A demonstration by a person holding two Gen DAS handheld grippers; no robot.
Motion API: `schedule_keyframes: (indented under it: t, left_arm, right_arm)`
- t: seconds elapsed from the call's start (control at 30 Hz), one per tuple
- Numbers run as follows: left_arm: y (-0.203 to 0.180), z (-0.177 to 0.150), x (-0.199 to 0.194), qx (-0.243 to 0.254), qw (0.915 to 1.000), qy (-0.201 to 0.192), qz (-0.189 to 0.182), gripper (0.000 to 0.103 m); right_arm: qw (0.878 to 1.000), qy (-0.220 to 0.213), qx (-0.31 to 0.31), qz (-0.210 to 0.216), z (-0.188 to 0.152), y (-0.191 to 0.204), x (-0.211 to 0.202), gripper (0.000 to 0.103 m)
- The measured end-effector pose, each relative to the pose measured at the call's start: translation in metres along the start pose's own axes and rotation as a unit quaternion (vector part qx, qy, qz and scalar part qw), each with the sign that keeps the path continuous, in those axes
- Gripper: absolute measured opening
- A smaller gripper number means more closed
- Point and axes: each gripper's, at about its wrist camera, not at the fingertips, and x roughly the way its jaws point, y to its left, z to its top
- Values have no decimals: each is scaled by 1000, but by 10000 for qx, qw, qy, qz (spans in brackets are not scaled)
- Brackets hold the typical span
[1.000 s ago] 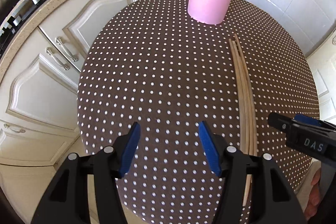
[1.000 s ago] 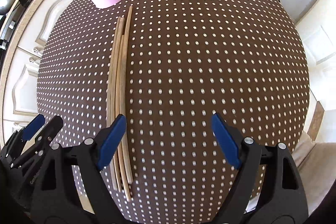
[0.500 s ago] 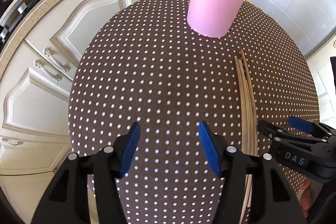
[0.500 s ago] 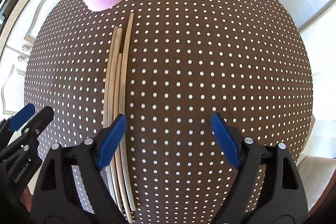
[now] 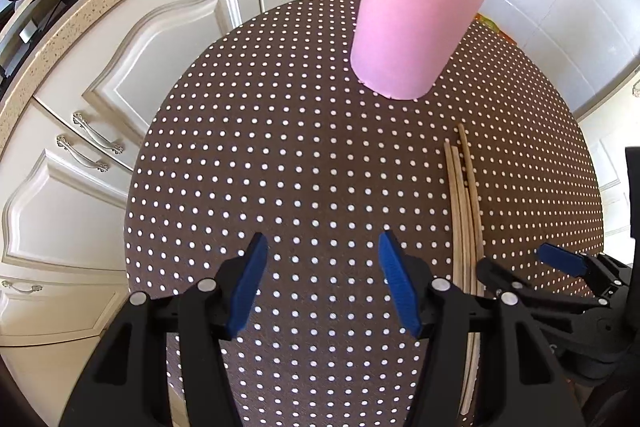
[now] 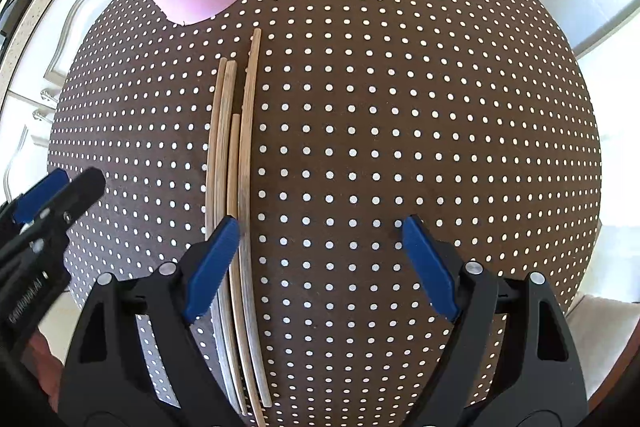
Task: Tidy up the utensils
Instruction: 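Withdraw both open tools and lower them over the remaining chopsticks, then grasp a chopstick with the right tool while the left tool grasps another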
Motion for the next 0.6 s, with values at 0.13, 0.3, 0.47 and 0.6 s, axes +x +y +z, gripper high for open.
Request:
schedule_keyframes:
  t: [0.13,0.3,0.47,0.6]
  left_arm:
    - [4,2,0,0,10000,-19,67,58]
    - [4,4,-3,53,10000,-45,70,58]
    - [4,6,-6,42,10000,-73,19,58]
    - [0,6,-9,-29,9998,-12,-205,58]
  right_arm:
    - [9999,4,-55,-84,-7,-1,-3,82]
    - [9996,19,-137,-228,-26,-1,-8,63]
    - [9993,-10,-299,-202,-20,11,-13,25]
    - [9999,-44,-100,105,-17,1,-15,8]
